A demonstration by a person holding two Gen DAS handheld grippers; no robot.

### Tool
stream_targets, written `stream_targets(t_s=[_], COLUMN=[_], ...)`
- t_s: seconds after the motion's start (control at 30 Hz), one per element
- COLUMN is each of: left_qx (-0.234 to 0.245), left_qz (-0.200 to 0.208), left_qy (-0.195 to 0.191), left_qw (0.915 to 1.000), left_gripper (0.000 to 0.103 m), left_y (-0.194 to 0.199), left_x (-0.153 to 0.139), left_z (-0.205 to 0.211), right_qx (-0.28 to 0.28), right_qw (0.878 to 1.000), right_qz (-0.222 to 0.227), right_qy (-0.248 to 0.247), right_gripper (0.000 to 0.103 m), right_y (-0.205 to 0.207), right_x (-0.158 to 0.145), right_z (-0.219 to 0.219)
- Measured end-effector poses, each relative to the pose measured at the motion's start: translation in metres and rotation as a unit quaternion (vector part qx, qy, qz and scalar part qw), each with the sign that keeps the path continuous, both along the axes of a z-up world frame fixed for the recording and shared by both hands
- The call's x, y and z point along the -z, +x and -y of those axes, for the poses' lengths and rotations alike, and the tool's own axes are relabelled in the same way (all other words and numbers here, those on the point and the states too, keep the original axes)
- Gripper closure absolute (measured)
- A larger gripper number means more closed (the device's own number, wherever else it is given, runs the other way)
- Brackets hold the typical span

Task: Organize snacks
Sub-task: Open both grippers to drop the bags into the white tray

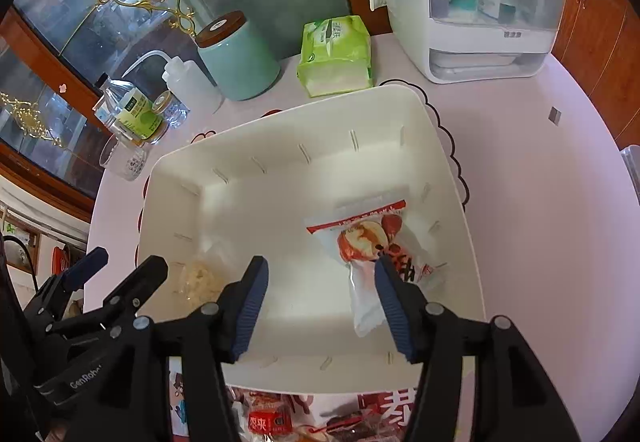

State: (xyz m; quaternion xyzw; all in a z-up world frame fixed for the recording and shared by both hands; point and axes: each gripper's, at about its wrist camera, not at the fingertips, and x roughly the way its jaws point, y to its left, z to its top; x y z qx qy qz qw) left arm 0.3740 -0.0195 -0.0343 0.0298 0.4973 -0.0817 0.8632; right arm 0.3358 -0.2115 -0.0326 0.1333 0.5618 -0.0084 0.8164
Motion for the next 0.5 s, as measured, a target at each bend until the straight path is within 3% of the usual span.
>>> stream_targets(t_s=[0.3, 0.5], left_qx=[0.007, 0.007], left_qz=[0.027, 0.053], left_qy=[0.007, -0.009], left_qw=[0.9996, 0.9985], left_gripper=[0.005, 0.005], left_y=[-0.030, -0.056], left_x=[-0.023, -0.039], left_z=[0.002, 0.002], right_qx=[-0.003, -0.008], right_qw=[1.000, 0.999], right_qz=[0.015, 0.038], right_qy=[0.005, 0.005], right_gripper=[0.047, 0.047], right_y=[-0.019, -0.036], right_x=[-0.009, -0.024], right_z=[0.002, 0.000])
